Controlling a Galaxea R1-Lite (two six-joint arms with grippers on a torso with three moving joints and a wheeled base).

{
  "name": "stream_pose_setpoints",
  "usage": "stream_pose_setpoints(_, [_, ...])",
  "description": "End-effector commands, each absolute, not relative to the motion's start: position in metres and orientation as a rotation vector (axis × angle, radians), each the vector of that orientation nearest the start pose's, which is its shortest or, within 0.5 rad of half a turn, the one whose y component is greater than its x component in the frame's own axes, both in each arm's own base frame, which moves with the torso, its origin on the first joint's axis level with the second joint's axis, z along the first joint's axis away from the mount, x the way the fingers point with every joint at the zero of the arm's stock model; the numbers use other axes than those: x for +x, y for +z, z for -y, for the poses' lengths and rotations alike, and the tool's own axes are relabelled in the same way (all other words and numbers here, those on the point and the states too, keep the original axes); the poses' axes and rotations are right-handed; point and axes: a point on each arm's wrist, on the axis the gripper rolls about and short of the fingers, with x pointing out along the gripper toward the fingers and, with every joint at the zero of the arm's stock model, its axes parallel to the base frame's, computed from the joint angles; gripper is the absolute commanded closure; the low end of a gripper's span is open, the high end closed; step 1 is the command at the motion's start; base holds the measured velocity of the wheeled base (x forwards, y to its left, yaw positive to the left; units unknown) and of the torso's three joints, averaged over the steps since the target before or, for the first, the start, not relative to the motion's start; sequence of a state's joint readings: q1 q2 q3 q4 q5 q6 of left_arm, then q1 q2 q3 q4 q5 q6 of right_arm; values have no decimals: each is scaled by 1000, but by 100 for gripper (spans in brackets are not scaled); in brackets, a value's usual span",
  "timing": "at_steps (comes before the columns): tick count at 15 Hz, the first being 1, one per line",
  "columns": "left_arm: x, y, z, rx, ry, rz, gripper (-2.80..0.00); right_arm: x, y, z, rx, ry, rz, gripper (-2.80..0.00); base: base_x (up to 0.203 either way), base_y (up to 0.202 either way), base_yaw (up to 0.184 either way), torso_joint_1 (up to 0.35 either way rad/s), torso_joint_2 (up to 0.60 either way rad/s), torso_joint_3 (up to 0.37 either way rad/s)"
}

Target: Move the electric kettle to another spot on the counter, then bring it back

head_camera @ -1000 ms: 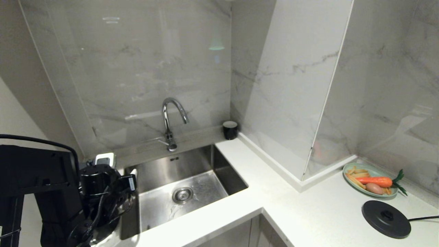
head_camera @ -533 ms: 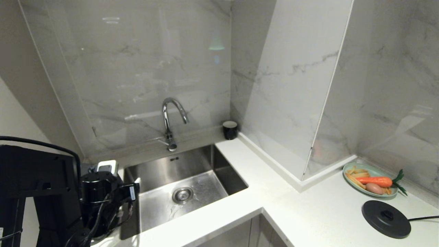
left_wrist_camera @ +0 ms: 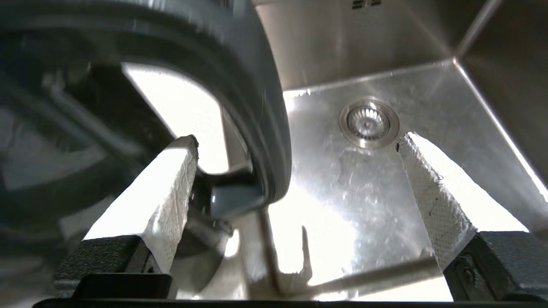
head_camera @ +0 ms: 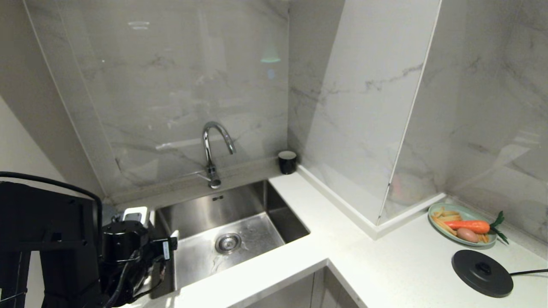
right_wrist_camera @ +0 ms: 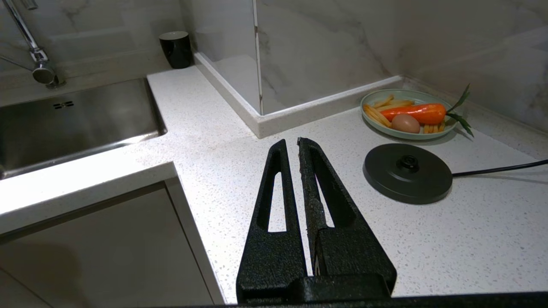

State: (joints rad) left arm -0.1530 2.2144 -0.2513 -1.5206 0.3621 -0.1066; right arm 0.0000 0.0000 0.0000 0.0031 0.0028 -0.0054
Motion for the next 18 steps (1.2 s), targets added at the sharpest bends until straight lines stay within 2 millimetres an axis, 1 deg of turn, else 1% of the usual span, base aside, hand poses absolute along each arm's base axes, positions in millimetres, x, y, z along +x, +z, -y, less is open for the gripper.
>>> stream_pose_setpoints(1, [265,12,35,9,222,-410,-280,-23,75,0,-6,3,-3,0,0,0,0,0,0,0])
stream_pose_setpoints(7, [241,14,33,3,219,-465,-280,-23,75,0,-6,3,-3,0,0,0,0,0,0,0])
stream_pose_setpoints(9, [231,18,36,0,205,-470,-280,-23,75,0,-6,3,-3,0,0,0,0,0,0,0])
stream_pose_setpoints(12, [216,30,43,1,158,-449,-280,-23,75,0,-6,3,-3,0,0,0,0,0,0,0])
stream_pose_setpoints(15, [203,51,53,-6,103,-372,-280,-23,75,0,-6,3,-4,0,0,0,0,0,0,0])
stream_pose_setpoints(18, [193,70,61,-13,95,-282,-280,-23,75,0,-6,3,-4,0,0,0,0,0,0,0])
